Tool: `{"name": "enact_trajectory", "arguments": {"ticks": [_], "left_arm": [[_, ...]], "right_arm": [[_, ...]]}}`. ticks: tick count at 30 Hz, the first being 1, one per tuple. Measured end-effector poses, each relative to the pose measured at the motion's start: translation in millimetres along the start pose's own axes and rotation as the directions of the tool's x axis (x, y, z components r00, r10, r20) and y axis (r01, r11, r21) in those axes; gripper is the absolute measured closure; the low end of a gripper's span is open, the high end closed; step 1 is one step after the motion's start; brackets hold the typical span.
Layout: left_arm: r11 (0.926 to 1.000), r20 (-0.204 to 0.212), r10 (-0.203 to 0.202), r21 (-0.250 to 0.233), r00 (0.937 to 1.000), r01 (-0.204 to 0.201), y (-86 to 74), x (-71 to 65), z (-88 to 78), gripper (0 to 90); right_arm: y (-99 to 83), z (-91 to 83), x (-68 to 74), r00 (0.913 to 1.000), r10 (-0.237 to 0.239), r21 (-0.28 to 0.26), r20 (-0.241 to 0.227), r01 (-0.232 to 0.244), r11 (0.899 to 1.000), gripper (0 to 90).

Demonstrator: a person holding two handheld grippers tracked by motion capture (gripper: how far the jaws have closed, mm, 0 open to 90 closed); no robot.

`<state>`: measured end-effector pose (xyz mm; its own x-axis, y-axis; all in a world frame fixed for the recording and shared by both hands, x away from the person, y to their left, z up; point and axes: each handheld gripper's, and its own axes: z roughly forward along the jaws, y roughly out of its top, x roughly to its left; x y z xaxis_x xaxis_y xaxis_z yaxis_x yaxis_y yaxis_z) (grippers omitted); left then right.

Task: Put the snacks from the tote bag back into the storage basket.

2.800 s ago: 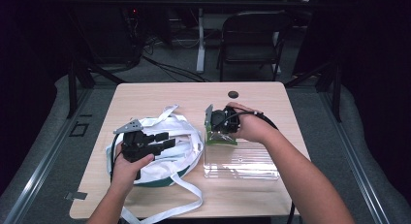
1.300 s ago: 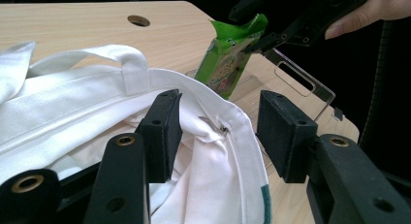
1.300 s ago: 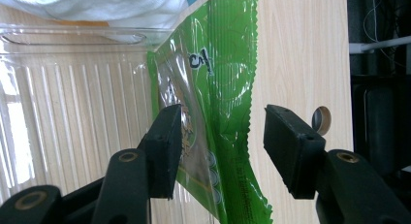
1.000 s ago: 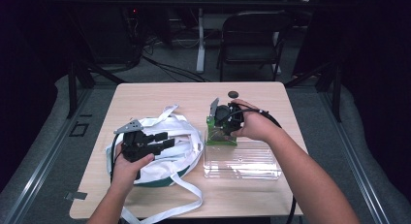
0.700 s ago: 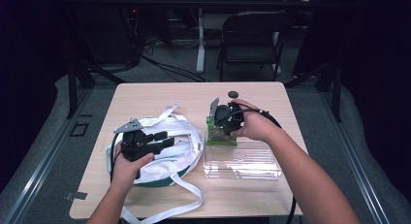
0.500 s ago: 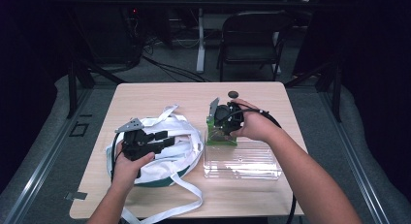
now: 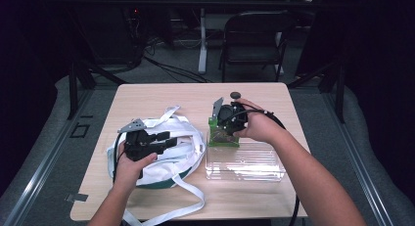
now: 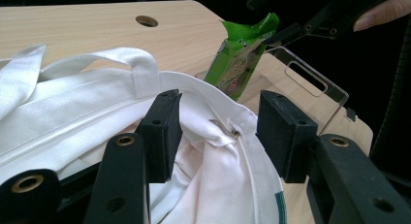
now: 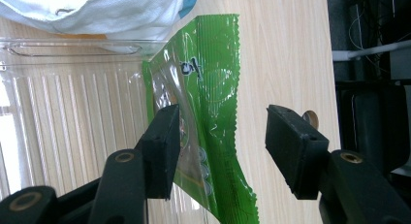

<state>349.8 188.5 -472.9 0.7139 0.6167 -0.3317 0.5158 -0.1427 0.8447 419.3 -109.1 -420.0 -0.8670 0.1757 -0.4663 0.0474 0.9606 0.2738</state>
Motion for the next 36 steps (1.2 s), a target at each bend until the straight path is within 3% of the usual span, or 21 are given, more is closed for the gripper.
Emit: {"name": "enact_trajectory", "arguments": {"ticks": [23, 36], "left_arm": [[1.0, -0.001, -0.003, 0.001, 1.0, 0.003, -1.3, 1.3, -1.1, 50.7], [1.0, -0.006, -0.001, -0.01, 1.0, 0.001, -1.0, 1.6, -5.4, 50.7]], "right_arm": [[-7.0, -21.8, 2.7, 0.9996, 0.028, -0.027, 0.008, -0.028, 0.999, 46.7], [-17.9, -39.9, 5.9, 0.9968, 0.077, -0.046, 0.024, -0.075, 0.996, 46.6]]}}
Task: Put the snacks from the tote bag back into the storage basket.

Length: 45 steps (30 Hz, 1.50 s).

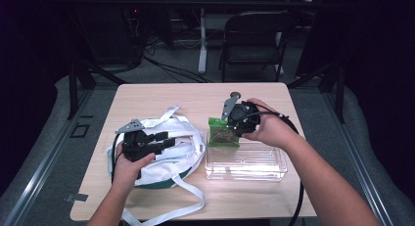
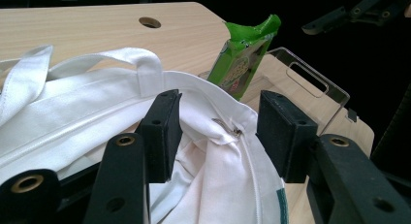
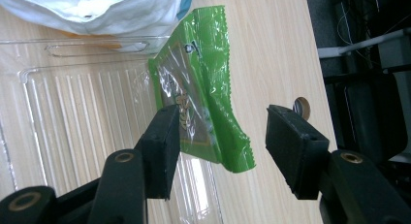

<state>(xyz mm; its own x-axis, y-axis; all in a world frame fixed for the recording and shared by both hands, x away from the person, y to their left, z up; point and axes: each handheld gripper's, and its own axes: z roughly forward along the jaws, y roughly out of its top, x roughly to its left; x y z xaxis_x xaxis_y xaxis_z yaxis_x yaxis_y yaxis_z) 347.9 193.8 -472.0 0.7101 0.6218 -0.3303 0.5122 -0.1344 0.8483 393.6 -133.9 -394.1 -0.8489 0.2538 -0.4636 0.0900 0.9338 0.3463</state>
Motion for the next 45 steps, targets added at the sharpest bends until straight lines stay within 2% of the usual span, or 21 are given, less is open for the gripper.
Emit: {"name": "enact_trajectory", "arguments": {"ticks": [6, 13, 16, 21, 22, 24, 27, 28, 35, 39, 42, 45], "left_arm": [[1.0, -0.005, -0.005, -0.006, 1.0, 0.004, 0.0, 1.1, -0.4, 50.7], [1.0, -0.009, -0.007, -0.006, 0.9999, 0.007, -0.4, 1.5, -0.6, 50.7], [1.0, -0.011, -0.007, -0.007, 0.9999, 0.007, -0.4, 1.9, -1.0, 50.7], [1.0, -0.013, -0.006, -0.005, 0.9999, 0.006, -0.6, 2.6, -0.8, 50.7], [1.0, -0.013, -0.006, -0.005, 0.9999, 0.006, -0.7, 2.7, -0.8, 50.7], [1.0, -0.013, -0.008, -0.004, 0.9999, 0.008, -0.8, 2.7, -0.6, 50.7], [1.0, -0.013, -0.008, -0.004, 0.9999, 0.008, -0.8, 2.9, -0.9, 50.7], [1.0, -0.014, -0.008, -0.004, 0.9999, 0.008, -0.8, 3.0, -1.0, 50.7], [0.9999, -0.015, -0.01, -0.004, 0.9998, 0.01, -1.1, 3.2, -1.0, 50.7], [1.0, -0.017, -0.009, -0.002, 0.9998, 0.009, -1.2, 3.4, -0.9, 50.7], [1.0, -0.017, -0.009, -0.003, 0.9998, 0.009, -1.3, 3.9, -0.9, 50.7], [1.0, -0.018, -0.01, -0.001, 0.9998, 0.01, -1.5, 4.2, -0.9, 50.7]], "right_arm": [[-6.3, -8.1, 5.8, 0.9997, 0.023, -0.018, 0.005, -0.023, 1.0, 47.0], [-16.1, -19.0, 8.8, 0.9938, 0.105, -0.019, 0.039, -0.104, 0.994, 49.3], [-21.0, -22.1, 11.8, 0.9888, 0.145, -0.047, 0.037, -0.143, 0.989, 49.8], [-28.3, -27.6, 17.1, 0.9826, 0.182, -0.061, 0.037, -0.179, 0.982, 51.4], [-29.5, -26.9, 18.8, 0.9788, 0.202, -0.081, 0.032, -0.199, 0.977, 51.7], [-31.5, -29.1, 21.5, 0.9734, 0.227, -0.087, 0.029, -0.224, 0.971, 52.6], [-34.4, -31.1, 26.4, 0.9614, 0.275, -0.114, 0.018, -0.271, 0.956, 54.0], [-35.1, -32.1, 27.8, 0.9599, 0.279, -0.114, 0.023, -0.275, 0.955, 54.5], [-42.6, -33.5, 41.4, 0.9215, 0.388, -0.173, 0.014, -0.38, 0.909, 56.2], [-46.3, -33.4, 47.6, 0.9079, 0.419, -0.187, 0.005, -0.411, 0.892, 57.8], [-48.9, -36.2, 51.6, 0.8989, 0.438, -0.216, 0.016, -0.424, 0.879, 58.9], [-52.0, -39.5, 56.1, 0.8816, 0.472, -0.253, -0.003, -0.457, 0.853, 59.2]]}}
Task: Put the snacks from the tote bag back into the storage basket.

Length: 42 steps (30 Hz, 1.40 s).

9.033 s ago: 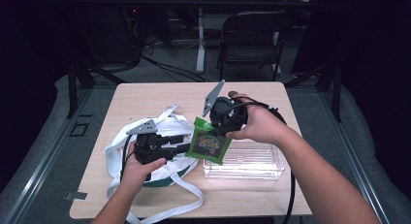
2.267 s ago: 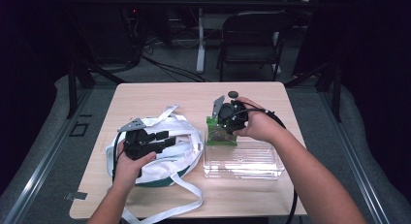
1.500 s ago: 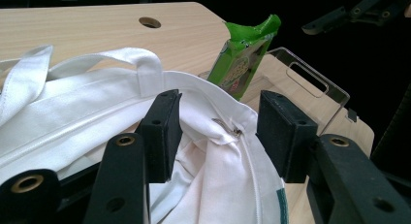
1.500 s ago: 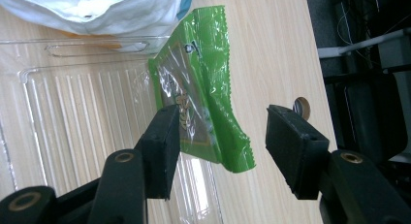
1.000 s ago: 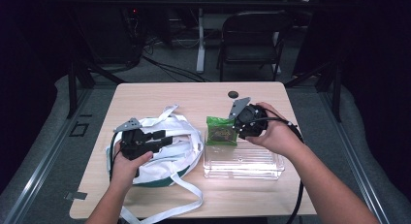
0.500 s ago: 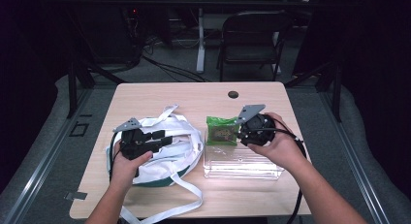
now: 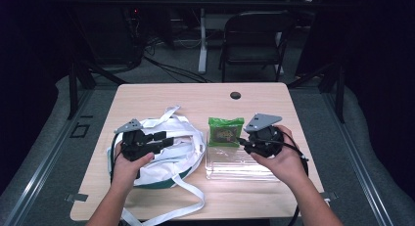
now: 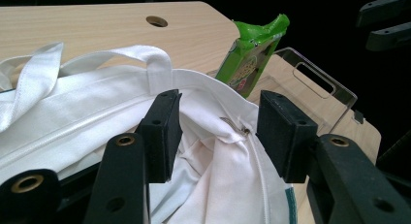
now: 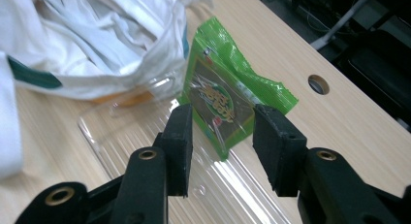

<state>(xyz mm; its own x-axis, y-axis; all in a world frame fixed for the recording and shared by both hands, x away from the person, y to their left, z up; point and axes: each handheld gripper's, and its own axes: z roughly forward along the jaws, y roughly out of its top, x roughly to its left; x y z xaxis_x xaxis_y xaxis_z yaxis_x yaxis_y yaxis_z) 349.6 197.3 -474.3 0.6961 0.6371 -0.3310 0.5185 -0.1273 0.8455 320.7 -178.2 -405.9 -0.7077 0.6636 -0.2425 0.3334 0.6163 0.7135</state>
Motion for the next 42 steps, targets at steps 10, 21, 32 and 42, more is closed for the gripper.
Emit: {"name": "enact_trajectory", "arguments": {"ticks": [10, 21, 32, 42], "left_arm": [[1.0, -0.002, -0.003, -0.005, 1.0, 0.003, -0.1, 0.3, -0.9, 50.7], [1.0, -0.003, -0.001, -0.004, 1.0, 0.001, -0.2, 0.0, -1.0, 50.7], [1.0, -0.005, -0.003, -0.001, 1.0, 0.003, -0.9, 0.3, -0.2, 50.7], [1.0, -0.01, 0.001, 0.004, 0.9999, -0.001, -1.8, 0.1, 1.3, 50.7]], "right_arm": [[-21.2, -2.7, 10.0, 0.9986, 0.053, -0.038, -0.004, -0.053, 0.998, 59.1], [-47.8, 0.8, 21.0, 0.997, 0.077, -0.068, 0.003, -0.076, 0.995, 59.1], [-69.0, 11.3, 27.6, 0.9937, 0.112, -0.111, -0.011, -0.112, 0.987, 59.1], [-87.4, 23.7, 31.5, 0.9892, 0.145, -0.124, -0.025, -0.147, 0.981, 59.2]]}}
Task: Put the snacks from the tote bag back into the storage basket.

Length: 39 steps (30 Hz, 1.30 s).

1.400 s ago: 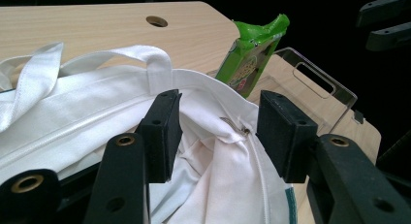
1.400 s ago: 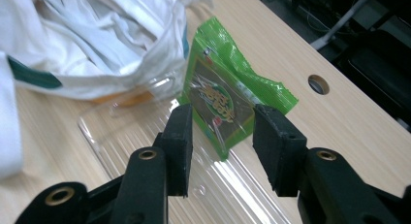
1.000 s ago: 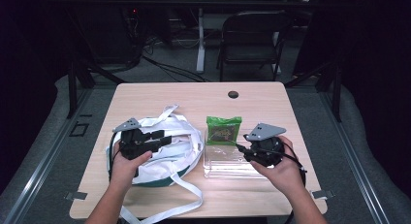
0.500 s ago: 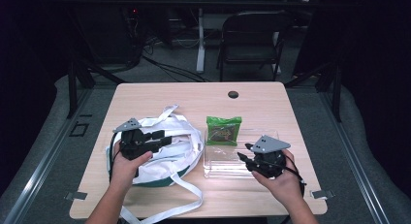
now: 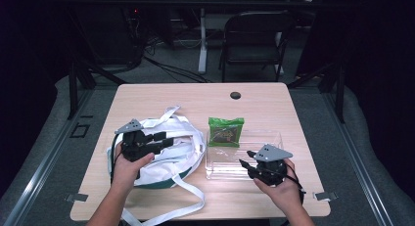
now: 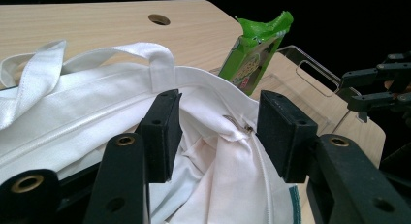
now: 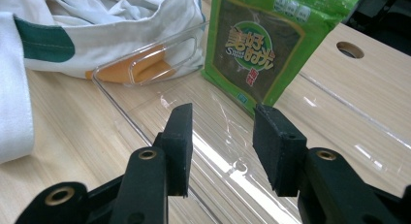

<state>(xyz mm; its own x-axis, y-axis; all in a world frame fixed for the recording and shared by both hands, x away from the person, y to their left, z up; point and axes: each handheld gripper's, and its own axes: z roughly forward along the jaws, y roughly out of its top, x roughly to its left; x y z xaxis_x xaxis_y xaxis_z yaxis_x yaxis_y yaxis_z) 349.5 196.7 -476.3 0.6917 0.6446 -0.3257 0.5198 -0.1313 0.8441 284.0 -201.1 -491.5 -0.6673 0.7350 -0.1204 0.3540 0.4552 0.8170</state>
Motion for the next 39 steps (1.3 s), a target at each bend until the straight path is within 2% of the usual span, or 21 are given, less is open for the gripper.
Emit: {"name": "enact_trajectory", "arguments": {"ticks": [11, 20, 39], "left_arm": [[1.0, -0.006, 0.004, 0.007, 1.0, -0.004, -0.4, 0.1, 0.8, 50.7], [0.9998, -0.009, 0.008, 0.016, 0.9999, -0.008, -1.6, 0.0, 3.0, 50.7], [0.9994, -0.018, 0.016, 0.03, 0.9997, -0.015, -3.1, 0.3, 5.3, 50.6]], "right_arm": [[-15.3, 4.1, -1.2, 0.9992, 0.039, -0.004, 0.001, -0.039, 0.999, 58.9], [-21.5, 5.0, -3.7, 0.9973, 0.073, -0.039, 0.009, -0.073, 0.997, 58.0], [-25.0, 9.2, -3.8, 0.9973, 0.071, -0.03, 0.015, -0.071, 0.997, 56.3]]}}
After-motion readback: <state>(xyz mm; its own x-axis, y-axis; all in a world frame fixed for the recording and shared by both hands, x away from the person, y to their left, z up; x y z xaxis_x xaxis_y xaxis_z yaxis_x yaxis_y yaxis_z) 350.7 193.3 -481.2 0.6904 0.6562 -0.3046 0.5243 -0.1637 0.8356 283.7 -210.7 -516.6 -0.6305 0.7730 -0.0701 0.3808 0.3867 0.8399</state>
